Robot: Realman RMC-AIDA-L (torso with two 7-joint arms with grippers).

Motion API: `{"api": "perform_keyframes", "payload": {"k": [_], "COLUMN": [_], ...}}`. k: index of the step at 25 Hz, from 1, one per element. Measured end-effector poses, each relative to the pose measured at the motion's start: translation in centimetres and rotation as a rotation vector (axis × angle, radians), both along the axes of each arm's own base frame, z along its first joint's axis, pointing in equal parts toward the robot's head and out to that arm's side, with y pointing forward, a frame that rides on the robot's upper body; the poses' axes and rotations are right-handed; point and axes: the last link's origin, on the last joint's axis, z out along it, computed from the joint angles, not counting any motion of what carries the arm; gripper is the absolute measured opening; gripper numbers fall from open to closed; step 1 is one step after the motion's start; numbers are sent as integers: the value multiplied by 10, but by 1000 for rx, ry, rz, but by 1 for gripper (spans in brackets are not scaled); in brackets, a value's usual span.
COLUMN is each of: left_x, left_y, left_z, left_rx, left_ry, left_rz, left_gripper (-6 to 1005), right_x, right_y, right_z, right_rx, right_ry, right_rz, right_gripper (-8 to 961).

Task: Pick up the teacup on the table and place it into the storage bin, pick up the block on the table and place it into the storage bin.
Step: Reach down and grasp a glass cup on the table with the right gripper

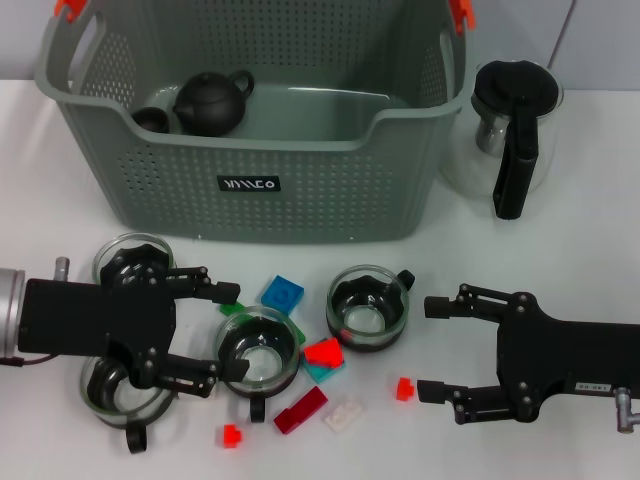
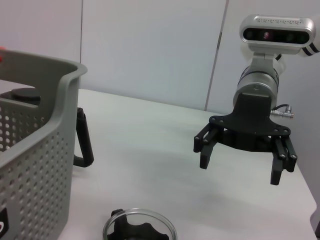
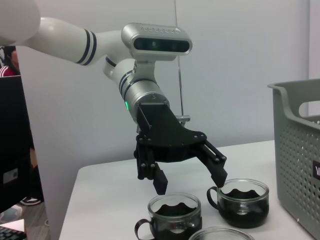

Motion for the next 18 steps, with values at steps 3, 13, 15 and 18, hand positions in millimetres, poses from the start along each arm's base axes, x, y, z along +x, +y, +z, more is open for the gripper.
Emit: {"api": "perform_keyframes", "payload": {"k": [3, 13, 15, 18], "left_x": [0, 2, 1, 1], "left_y": [0, -1, -2, -3], "left_z": [0, 0, 0, 0], "left_rx": [0, -9, -10, -10], "left_ry": [0, -6, -7, -11], "left_rz": [-1, -6, -6, 0], "left_gripper": [872, 872, 872, 872], "right_x": [0, 0, 0, 0], "right_y": [0, 0, 0, 0], "right_z": [0, 0, 0, 0], "right_rx": [1, 2, 0, -11], "right_ry": [0, -1, -2, 0], "right_rz": [-1, -1, -1, -18], "right_gripper": [911, 900, 897, 894]}}
